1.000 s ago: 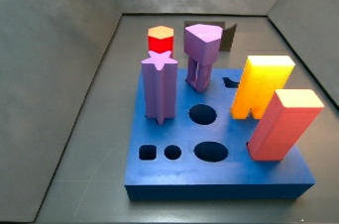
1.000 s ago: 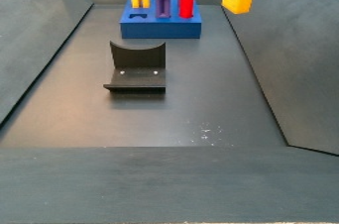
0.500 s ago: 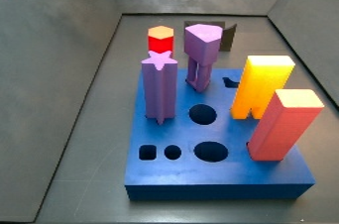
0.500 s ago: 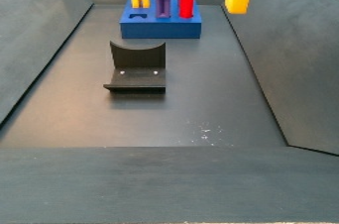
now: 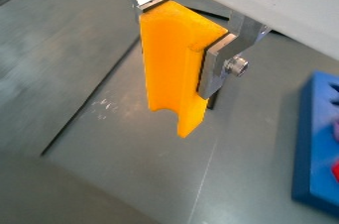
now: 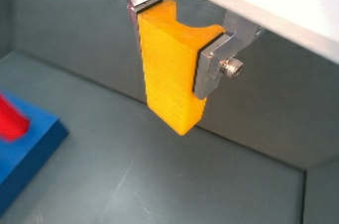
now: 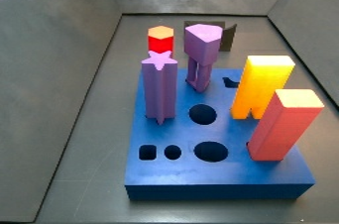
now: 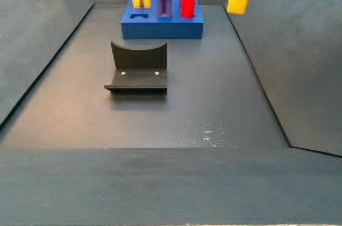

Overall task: Pick up the arch object. Move up. Rotate the arch object. Move to above the board. Insert the arch object.
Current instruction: Rotate the arch object.

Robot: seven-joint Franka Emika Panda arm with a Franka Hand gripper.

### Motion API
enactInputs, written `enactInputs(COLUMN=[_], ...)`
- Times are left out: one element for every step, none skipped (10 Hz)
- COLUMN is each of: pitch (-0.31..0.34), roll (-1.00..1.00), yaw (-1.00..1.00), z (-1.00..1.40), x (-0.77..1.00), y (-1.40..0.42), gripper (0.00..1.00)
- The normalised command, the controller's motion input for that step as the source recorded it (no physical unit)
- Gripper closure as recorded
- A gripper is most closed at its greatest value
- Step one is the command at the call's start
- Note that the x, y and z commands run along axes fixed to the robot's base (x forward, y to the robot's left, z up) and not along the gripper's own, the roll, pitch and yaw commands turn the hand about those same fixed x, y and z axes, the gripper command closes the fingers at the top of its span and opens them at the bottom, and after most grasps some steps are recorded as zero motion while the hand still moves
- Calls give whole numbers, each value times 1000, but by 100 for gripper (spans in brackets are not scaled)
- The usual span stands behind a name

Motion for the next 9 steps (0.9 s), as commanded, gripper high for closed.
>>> enactInputs(pitch=[11, 13, 15, 17, 6, 7, 7, 8, 9], roll=[9, 10, 12, 14, 5, 5, 6, 6, 7], yaw=[-1000, -1000, -1000, -1000, -1000, -1000, -1000, -1000, -1000], z=[-8, -8, -8, -8, 0, 0, 0, 0, 0], x=[29, 29, 29, 29, 0, 0, 0, 0, 0], y=[10, 11, 11, 11, 0, 0, 2, 4, 6], gripper=[100, 100, 100, 100, 100, 100, 100, 100, 100])
